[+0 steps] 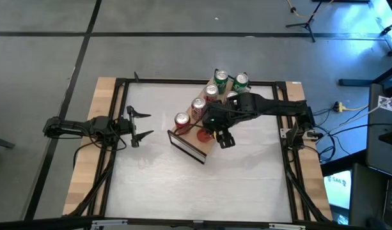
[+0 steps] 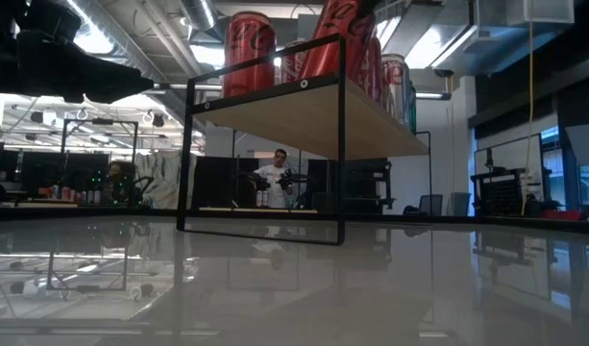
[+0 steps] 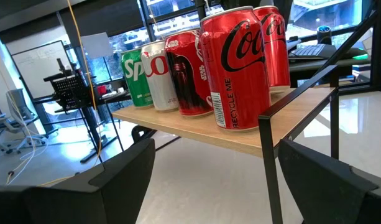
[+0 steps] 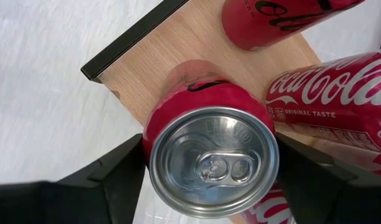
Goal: Place canned beverage on shelf
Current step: Put the red-black soda can on the shelf aligned with the other red-black soda can
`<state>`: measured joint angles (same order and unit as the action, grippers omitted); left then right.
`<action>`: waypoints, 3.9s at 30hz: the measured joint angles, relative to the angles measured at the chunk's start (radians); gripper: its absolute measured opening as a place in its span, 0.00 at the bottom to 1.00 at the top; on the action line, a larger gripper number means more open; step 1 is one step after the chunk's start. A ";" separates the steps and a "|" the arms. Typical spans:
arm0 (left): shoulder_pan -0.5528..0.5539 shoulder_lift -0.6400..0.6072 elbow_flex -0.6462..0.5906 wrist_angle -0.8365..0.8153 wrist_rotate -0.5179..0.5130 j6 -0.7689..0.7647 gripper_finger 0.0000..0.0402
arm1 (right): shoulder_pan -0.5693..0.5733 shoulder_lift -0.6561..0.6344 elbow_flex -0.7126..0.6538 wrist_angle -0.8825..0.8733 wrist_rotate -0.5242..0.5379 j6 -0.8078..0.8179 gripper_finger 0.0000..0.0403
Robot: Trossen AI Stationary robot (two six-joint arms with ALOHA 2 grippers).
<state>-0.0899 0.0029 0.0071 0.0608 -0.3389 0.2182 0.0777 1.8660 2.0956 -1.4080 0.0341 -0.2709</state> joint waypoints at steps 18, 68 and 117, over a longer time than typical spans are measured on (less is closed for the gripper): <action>0.000 0.000 0.000 0.000 0.000 0.000 0.82 | 0.000 0.003 -0.002 -0.006 -0.029 0.000 0.98; 0.000 0.000 0.000 0.000 0.000 0.000 0.82 | 0.000 -0.004 0.101 0.208 -0.016 -0.004 0.97; 0.000 0.000 0.000 0.000 0.000 0.000 0.82 | 0.000 0.103 0.100 0.124 0.019 -0.014 0.71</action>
<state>-0.0901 0.0027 0.0072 0.0610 -0.3389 0.2180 0.0776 1.9686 2.1956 -1.2841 0.0530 -0.2850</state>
